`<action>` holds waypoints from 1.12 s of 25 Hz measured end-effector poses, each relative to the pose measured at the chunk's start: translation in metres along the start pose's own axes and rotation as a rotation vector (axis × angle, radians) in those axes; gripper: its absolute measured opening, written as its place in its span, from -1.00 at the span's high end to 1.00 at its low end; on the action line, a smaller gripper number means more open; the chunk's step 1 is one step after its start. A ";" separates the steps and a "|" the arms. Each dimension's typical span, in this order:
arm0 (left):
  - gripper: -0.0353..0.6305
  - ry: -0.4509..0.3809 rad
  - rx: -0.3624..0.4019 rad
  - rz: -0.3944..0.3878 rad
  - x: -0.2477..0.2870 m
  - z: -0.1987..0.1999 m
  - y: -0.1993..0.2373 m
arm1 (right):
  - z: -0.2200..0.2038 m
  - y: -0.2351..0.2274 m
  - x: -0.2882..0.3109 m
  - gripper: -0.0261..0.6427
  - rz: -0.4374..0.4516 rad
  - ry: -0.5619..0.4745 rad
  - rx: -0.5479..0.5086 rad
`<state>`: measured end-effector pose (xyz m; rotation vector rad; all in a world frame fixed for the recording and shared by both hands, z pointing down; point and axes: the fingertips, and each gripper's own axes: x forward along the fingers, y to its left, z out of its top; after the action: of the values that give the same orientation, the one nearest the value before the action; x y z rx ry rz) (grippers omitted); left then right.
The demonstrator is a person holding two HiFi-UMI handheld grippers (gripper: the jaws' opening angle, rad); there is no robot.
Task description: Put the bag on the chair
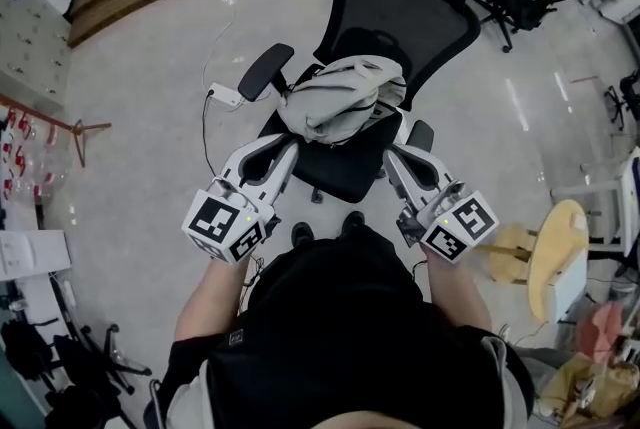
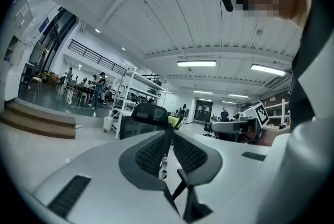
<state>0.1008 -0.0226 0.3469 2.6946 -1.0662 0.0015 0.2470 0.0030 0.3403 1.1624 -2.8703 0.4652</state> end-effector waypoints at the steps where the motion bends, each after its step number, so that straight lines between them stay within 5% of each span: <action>1: 0.72 0.004 0.004 0.003 -0.001 -0.001 -0.002 | 0.001 0.001 -0.004 0.83 -0.009 -0.001 -0.002; 28: 0.74 0.062 0.068 0.104 0.039 0.002 -0.046 | 0.021 -0.048 -0.069 0.84 -0.072 -0.058 -0.067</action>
<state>0.1601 -0.0167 0.3377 2.6764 -1.2064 0.1421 0.3320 0.0109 0.3251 1.2831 -2.8559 0.3359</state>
